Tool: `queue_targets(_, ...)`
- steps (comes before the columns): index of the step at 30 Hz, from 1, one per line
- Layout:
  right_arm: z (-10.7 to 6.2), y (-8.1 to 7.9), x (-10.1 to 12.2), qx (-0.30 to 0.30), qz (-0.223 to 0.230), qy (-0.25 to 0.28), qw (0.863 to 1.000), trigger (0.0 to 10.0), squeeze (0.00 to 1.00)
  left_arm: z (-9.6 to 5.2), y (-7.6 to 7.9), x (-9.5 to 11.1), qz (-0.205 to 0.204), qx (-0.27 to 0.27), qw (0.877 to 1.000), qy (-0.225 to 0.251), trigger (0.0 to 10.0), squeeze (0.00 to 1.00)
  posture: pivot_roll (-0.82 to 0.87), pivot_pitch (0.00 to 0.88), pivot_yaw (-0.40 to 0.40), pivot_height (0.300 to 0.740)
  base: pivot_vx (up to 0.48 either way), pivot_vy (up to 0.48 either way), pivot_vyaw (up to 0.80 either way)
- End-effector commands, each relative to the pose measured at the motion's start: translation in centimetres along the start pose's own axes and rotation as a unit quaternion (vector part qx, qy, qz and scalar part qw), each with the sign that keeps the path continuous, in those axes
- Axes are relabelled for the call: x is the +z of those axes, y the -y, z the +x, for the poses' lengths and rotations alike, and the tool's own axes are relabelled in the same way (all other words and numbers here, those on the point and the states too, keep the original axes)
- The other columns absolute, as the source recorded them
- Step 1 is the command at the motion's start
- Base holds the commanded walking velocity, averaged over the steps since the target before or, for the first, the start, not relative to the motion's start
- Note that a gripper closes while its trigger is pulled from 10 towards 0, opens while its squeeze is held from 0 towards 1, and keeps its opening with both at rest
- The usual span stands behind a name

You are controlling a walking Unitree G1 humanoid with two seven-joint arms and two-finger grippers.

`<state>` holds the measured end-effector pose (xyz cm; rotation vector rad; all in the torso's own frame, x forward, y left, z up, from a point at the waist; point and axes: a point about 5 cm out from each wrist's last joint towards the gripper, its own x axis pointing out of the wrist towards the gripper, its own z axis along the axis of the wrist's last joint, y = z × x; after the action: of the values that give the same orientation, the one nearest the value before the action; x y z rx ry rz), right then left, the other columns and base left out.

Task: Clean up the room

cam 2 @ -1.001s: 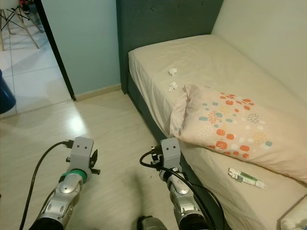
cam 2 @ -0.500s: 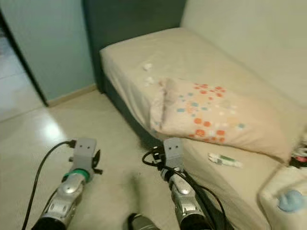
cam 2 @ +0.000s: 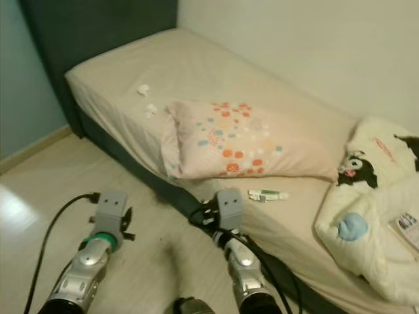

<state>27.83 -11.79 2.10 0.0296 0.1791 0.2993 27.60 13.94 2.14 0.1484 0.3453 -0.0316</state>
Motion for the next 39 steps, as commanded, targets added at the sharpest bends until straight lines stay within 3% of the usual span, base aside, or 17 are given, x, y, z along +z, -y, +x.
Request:
queue_targets(1, -0.53, 0.82, -0.62, -0.013, 0.002, -0.013, 1.000, 10.0, 0.00, -0.15, 0.77, -0.25, -0.005, -0.014, 1.000, -0.003, 10.0, 0.00, -0.04, 0.030, -0.032, 0.740, 0.000, 0.000, -0.79)
queue_targets(25, -0.55, 0.82, -0.61, -0.013, 0.005, -0.013, 1.000, 10.0, 0.00, -0.20, 0.94, 0.41, -0.013, -0.023, 0.999, 0.019, 10.0, 0.00, -0.04, 0.033, -0.031, 0.740, 0.000, 0.000, -0.79)
queue_targets(39, -0.50, 0.75, -0.47, -0.012, 0.001, -0.009, 1.000, 10.0, 0.00, -0.27, 0.92, 0.73, 0.005, -0.024, 0.999, 0.037, 10.0, 0.00, -0.04, 0.035, -0.033, 0.740, 0.082, 0.000, -0.73)
